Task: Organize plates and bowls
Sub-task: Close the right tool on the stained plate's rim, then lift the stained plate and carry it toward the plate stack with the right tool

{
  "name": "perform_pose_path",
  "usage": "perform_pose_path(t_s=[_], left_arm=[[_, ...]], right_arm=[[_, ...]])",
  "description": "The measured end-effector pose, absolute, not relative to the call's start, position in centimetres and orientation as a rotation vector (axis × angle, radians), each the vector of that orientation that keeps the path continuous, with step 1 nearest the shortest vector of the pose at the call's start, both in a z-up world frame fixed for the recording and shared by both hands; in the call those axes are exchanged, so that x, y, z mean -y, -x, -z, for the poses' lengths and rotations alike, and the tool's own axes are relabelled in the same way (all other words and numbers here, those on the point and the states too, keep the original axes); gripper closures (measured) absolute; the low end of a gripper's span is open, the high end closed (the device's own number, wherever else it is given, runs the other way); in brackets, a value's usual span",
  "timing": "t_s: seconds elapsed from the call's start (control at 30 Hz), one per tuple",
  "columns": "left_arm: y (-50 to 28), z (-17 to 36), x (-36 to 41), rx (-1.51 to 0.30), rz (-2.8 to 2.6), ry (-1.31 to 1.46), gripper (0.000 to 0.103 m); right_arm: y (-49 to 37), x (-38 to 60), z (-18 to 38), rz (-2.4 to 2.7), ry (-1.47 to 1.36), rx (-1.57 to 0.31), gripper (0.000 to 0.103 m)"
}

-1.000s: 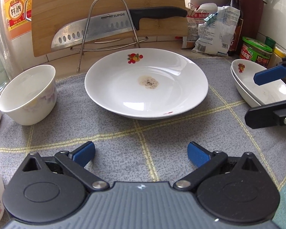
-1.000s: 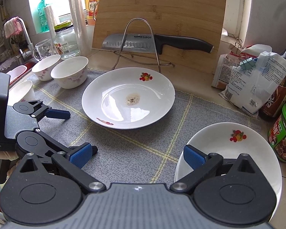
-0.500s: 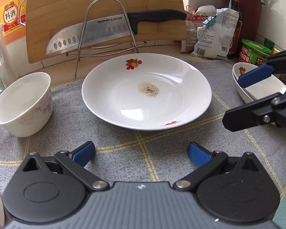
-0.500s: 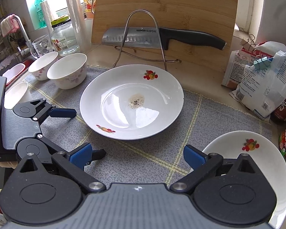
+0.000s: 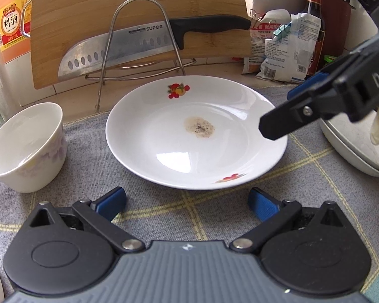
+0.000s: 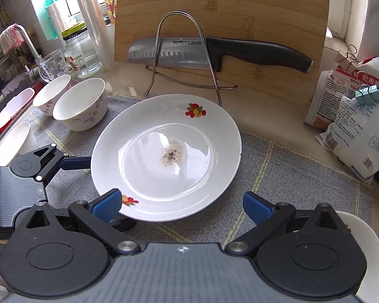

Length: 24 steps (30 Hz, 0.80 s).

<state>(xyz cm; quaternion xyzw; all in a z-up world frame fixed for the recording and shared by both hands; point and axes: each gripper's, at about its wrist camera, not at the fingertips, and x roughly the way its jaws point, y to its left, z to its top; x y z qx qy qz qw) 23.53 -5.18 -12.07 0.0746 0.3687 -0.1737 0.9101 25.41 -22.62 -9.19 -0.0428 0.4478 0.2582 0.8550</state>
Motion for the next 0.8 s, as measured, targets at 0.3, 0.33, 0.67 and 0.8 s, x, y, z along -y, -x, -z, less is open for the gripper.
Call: perform_pose_path(t_s=[0.3, 0.33, 0.67, 0.8], left_arm=[[-23.7, 12.2, 5.0, -0.732, 0.377, -0.154, 0.000], [-23.7, 12.3, 4.9, -0.728, 0.379, -0.154, 0.000], [-24.1, 12.6, 4.4, -0.690, 0.426, -0.166, 0.000], [-24.3, 12.6, 4.2, -0.688, 0.444, -0.173, 0.000]], right_arm=[[-30.5, 22.9, 10.7, -0.597, 0.045, -1.031, 0.000], [-31.0, 22.9, 11.0, -0.604, 0.041, -1.042, 0.000], [-35.4, 22.1, 11.9, -0.724, 0.011, -1.094, 0.000], [-36.7, 21.4, 11.9, -0.771, -0.004, -1.097, 0.000]])
